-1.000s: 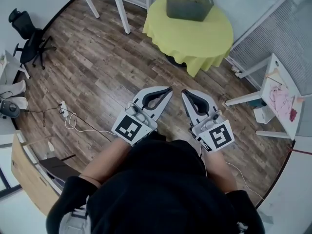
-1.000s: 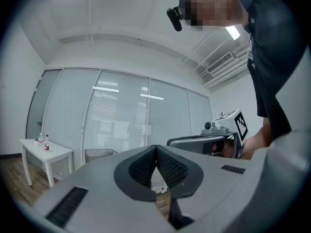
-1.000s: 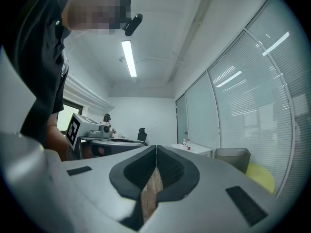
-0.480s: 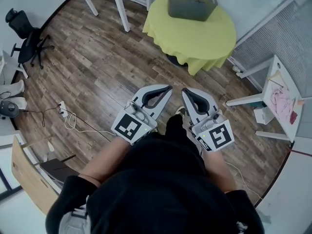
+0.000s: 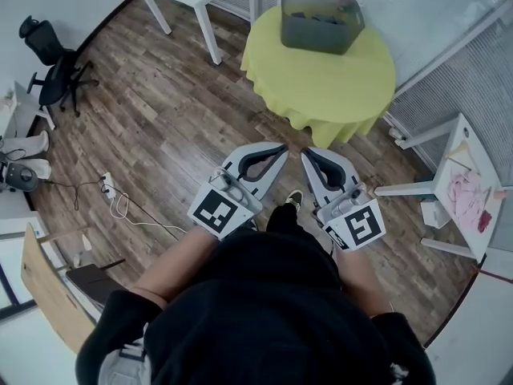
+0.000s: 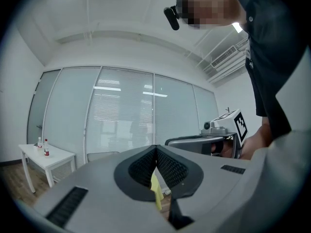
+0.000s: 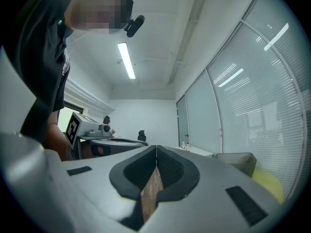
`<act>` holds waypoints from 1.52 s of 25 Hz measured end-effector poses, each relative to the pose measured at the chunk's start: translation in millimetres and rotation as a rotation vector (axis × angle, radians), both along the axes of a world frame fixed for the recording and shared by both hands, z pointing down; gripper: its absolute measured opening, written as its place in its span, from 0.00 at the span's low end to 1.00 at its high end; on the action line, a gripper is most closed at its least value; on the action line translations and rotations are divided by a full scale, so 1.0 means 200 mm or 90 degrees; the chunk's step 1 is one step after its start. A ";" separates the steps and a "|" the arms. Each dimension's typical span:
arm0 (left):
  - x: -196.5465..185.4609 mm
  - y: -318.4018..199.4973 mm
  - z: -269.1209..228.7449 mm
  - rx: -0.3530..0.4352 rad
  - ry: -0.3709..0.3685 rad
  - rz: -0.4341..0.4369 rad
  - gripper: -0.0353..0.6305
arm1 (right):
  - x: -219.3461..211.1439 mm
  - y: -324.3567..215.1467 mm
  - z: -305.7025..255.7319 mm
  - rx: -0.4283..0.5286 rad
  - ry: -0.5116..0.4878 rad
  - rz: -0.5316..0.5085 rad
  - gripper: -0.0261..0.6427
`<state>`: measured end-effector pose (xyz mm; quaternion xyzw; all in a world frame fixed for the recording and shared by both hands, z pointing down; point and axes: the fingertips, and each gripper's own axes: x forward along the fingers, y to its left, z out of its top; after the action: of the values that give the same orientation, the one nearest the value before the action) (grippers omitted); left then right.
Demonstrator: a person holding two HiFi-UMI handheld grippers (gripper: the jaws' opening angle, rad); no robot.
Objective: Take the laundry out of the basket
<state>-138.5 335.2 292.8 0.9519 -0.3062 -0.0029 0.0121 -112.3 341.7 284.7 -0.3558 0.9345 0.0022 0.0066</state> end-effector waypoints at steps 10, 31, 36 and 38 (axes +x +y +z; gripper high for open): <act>0.25 -0.35 0.00 -0.007 -0.002 -0.021 0.06 | 0.26 -0.37 0.00 0.000 -0.004 -0.020 0.07; 0.59 -0.79 0.02 -0.030 -0.029 -0.051 0.06 | 0.62 -0.81 0.02 -0.002 -0.003 -0.060 0.07; 0.58 -0.93 0.04 -0.025 -0.027 -0.048 0.06 | 0.62 -0.94 0.02 0.003 -0.002 -0.048 0.07; 0.56 -1.00 0.05 -0.031 -0.029 -0.047 0.06 | 0.61 -1.00 0.03 0.004 0.001 -0.042 0.07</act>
<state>-25.5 135.3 302.6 0.9392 -0.3412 0.0256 0.0280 10.4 141.2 290.0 -0.3250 0.9457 0.0050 0.0071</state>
